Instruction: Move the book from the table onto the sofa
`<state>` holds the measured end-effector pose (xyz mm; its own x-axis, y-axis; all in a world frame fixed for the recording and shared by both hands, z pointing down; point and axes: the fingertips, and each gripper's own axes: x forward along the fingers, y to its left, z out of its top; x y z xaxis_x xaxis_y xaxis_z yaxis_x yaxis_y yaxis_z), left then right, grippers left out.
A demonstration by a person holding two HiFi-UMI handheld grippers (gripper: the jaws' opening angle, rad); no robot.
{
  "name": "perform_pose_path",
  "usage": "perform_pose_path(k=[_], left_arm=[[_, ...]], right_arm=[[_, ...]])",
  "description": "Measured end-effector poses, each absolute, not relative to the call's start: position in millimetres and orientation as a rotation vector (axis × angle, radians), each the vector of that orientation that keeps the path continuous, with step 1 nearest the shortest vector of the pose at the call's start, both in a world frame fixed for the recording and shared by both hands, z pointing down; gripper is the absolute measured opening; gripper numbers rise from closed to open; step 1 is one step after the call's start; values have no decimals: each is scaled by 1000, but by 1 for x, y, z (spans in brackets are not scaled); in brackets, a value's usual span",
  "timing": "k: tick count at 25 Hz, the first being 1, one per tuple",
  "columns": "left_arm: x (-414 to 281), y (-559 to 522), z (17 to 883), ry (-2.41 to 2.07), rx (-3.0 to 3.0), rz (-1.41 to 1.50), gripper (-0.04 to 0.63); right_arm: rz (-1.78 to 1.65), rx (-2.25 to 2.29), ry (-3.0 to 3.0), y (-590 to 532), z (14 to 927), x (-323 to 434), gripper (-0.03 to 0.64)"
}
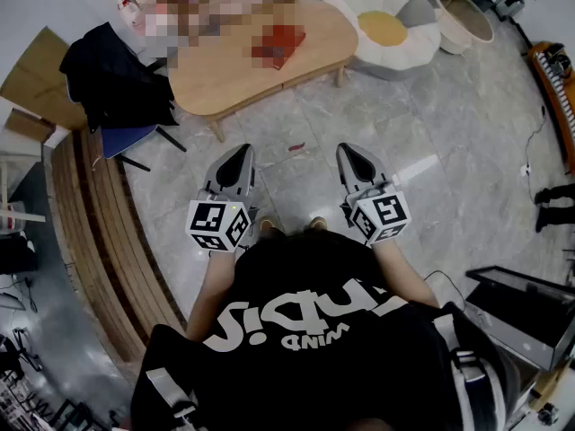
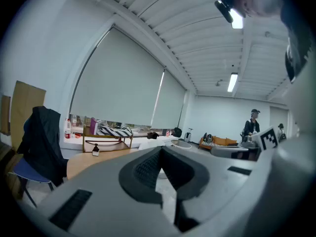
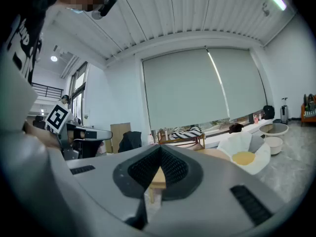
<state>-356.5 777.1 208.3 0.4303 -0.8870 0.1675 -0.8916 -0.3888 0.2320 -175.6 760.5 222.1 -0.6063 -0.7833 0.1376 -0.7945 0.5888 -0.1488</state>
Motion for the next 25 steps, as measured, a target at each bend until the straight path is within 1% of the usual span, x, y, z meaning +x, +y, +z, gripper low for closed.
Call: perform_pose_path(k=[16, 25], left_arm=[[-387, 770, 214, -1501, 2424, 59, 8], [-413, 760, 219, -1396, 2509, 73, 8]], right_arm=[[345, 1372, -2768, 765, 228, -208, -3], [318, 1501, -2725, 760, 231, -230, -3]])
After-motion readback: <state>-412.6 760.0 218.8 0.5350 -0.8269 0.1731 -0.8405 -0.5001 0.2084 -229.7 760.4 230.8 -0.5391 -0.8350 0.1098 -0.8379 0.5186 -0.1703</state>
